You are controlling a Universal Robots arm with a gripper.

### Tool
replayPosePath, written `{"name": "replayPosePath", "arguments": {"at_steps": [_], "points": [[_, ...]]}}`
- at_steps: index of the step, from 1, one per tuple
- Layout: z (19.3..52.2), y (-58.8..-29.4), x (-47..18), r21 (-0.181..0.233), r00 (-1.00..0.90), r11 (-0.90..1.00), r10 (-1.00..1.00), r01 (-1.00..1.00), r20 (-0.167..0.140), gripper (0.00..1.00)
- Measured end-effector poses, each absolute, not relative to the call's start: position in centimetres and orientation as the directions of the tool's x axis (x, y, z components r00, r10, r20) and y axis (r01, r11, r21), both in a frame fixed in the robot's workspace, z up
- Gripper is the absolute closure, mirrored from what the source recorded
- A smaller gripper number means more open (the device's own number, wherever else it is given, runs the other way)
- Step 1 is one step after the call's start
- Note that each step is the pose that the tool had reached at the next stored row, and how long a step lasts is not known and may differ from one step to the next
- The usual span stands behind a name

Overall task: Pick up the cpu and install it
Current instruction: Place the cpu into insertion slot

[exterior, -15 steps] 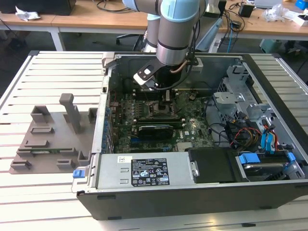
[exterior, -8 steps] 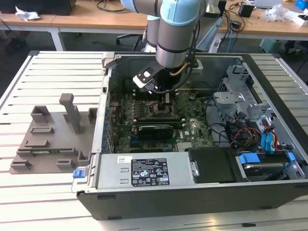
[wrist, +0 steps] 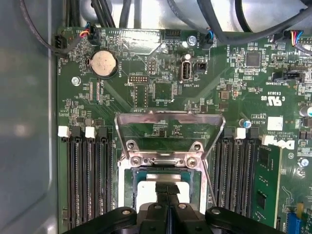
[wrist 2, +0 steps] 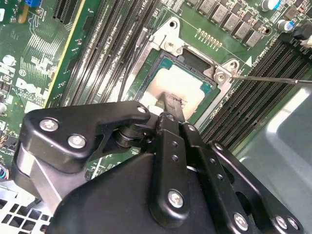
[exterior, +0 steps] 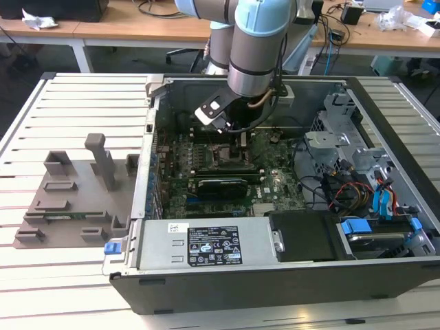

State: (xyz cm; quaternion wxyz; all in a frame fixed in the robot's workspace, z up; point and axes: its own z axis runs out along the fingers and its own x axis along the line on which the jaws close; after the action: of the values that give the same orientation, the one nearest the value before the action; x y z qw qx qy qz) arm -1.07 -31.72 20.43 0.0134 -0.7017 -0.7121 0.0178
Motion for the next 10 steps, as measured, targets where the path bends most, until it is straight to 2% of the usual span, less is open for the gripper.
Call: {"name": "replayPosePath", "arguments": {"at_steps": [10], "points": [[22.9,-31.7,-1.0,-0.045,-0.015,0.014,1.0,0.999,-0.007,0.89]]}}
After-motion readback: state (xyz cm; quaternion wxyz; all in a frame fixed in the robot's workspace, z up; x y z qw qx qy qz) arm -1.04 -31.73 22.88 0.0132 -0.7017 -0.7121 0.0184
